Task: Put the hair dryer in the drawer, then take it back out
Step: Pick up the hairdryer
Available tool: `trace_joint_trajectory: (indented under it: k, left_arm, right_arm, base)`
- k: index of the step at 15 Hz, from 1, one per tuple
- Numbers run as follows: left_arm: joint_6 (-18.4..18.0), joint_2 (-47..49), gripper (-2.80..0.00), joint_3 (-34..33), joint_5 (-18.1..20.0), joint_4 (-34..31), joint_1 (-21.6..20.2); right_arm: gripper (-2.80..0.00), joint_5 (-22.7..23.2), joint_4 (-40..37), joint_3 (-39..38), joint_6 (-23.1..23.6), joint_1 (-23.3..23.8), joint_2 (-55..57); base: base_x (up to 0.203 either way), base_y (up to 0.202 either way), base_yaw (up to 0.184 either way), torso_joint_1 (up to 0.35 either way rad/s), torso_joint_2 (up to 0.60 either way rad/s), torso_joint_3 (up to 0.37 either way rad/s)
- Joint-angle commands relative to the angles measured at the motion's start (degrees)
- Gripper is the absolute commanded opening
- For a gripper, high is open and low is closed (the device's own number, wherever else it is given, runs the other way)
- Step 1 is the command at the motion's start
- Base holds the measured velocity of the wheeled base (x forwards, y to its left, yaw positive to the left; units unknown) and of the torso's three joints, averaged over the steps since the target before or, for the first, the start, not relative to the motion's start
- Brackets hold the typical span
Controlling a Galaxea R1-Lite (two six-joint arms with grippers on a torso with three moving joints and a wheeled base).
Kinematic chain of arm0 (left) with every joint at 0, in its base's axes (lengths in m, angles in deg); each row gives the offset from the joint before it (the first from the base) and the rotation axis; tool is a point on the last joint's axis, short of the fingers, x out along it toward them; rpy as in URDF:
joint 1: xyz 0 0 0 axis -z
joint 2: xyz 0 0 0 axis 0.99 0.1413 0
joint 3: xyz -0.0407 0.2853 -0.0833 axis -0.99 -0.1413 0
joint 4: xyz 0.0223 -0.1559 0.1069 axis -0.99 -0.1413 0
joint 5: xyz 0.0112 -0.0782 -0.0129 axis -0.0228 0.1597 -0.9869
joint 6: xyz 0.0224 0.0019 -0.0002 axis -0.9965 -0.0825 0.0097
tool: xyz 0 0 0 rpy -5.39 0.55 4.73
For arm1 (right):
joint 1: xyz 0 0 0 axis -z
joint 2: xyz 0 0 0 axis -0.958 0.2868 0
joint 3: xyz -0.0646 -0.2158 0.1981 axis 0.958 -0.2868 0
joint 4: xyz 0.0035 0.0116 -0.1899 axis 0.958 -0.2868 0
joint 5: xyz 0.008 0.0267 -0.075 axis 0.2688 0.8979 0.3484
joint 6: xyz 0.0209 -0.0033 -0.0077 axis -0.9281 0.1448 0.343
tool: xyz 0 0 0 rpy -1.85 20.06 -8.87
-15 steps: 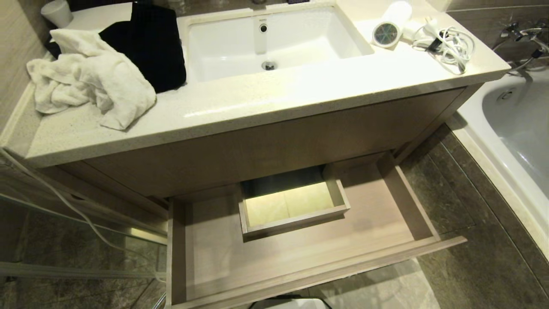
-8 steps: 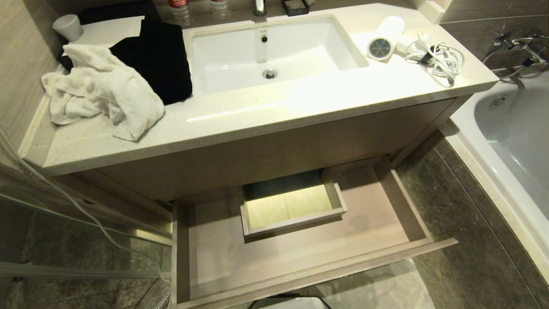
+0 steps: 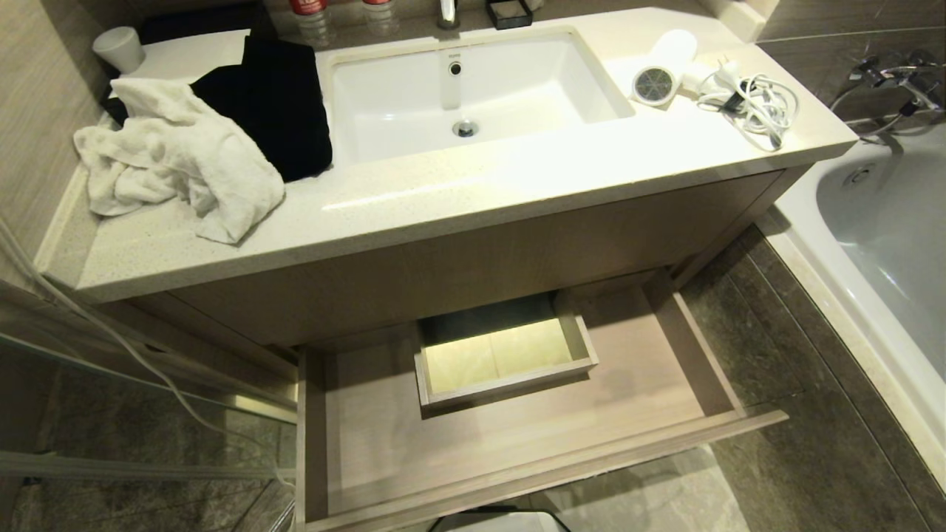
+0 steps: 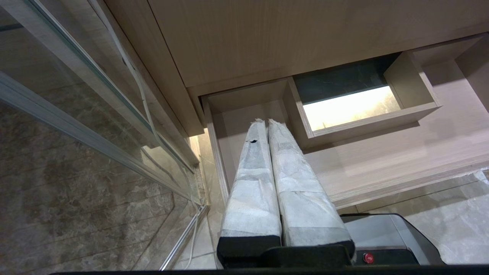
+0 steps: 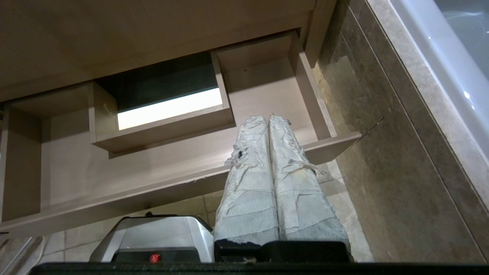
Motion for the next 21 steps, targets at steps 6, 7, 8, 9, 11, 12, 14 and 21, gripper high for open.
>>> trace_joint_trajectory:
  k: [6, 7, 8, 9, 11, 12, 14, 21]
  left_arm:
    - [0.00, -0.03, -2.80, 0.00, -0.01, 0.00, 0.00]
    - [0.00, 0.00, -2.80, 0.00, -0.01, 0.00, 0.00]
    - [0.00, -0.07, -2.80, -0.03, -0.01, 0.00, 0.00]
    - [0.00, 0.00, -2.80, 0.00, -0.01, 0.00, 0.00]
    - [0.00, -0.01, -2.80, 0.00, -0.01, 0.00, 0.00]
    - [0.00, 0.00, -2.80, 0.00, -0.01, 0.00, 0.00]
    - [0.00, 0.00, -2.80, 0.00, -0.01, 0.00, 0.00]
    - [0.00, -0.07, -2.80, 0.00, -0.01, 0.00, 0.00]
  right_arm:
    - [-2.80, 0.00, 0.20, -0.09, -0.05, 0.00, -0.10]
    - [-2.80, 0.09, 0.20, -0.09, -0.05, 0.00, -0.10]
    - [-2.80, 0.09, 0.11, -0.09, -0.05, 0.00, -0.10]
    - [-2.80, 0.00, 0.02, -0.09, -0.14, 0.00, -0.10]
    - [-2.80, 0.01, 0.03, -0.09, -0.13, 0.00, -0.10]
    - [-2.80, 0.09, 0.02, -0.09, 0.23, 0.00, -0.10]
    - [-2.80, 0.09, 0.02, -0.09, 0.08, 0.00, -0.10]
    - [-2.80, 0.09, 0.11, -0.09, 0.39, 0.00, -0.10]
  base:
    - [0.000, 0.000, 0.000, 0.007, 0.00, 0.005]
    - [0.000, 0.000, 0.000, 0.138, -0.01, 0.140]
    - [0.000, 0.000, 0.000, 0.199, 0.00, 0.193]
    - [0.000, 0.000, 0.000, 0.242, 0.00, 0.241]
    - [0.000, 0.000, 0.000, 0.272, -0.02, 0.233]
    - [0.000, 0.000, 0.000, 0.282, -0.05, 0.239]
    - [0.000, 0.000, 0.000, 0.294, -0.06, 0.240]
    - [0.000, 0.000, 0.000, 0.323, -0.12, 0.200]
